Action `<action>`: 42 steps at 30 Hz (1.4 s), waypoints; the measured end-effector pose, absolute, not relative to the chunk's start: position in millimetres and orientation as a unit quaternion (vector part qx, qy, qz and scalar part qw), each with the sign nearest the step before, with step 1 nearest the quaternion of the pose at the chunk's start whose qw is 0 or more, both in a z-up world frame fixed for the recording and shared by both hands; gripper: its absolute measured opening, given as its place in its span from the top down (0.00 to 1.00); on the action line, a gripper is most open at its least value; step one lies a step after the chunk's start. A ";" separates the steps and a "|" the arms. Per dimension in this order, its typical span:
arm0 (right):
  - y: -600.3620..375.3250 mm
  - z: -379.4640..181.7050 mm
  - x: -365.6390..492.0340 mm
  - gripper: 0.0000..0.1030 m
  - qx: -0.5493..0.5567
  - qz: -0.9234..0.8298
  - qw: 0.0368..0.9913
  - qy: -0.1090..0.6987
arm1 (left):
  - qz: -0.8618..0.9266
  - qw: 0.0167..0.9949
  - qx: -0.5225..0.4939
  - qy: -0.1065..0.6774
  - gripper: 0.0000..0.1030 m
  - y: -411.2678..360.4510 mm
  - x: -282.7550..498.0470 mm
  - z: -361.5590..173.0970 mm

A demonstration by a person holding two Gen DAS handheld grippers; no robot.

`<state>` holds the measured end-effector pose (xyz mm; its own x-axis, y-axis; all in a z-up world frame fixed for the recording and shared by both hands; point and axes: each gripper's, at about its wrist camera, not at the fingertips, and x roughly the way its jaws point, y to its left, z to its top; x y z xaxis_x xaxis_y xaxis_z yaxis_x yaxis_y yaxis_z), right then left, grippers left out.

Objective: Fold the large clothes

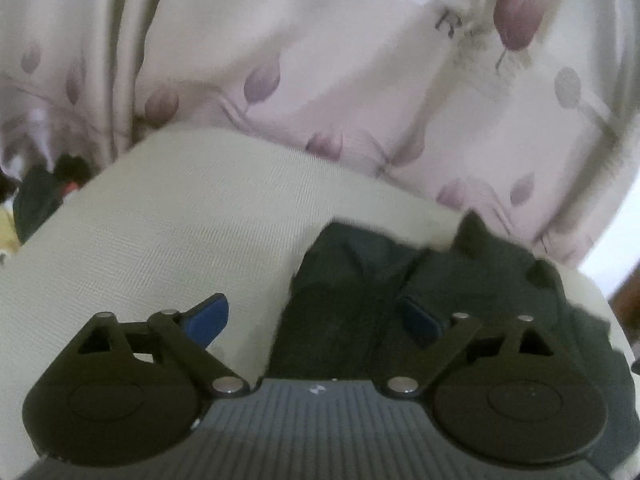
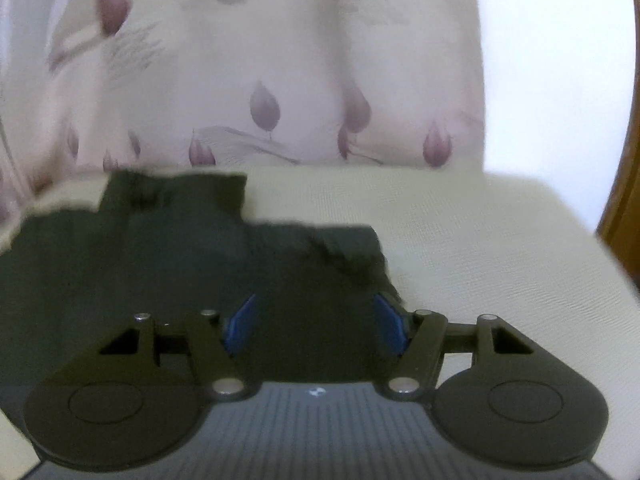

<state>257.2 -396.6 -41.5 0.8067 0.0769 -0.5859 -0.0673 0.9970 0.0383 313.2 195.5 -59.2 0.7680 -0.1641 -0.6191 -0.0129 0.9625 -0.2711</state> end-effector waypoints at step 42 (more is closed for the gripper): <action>-210.6 -40.0 239.9 0.69 -0.039 0.238 0.933 0.268 | -0.352 0.791 -0.261 0.428 0.52 244.7 364.7 -141.3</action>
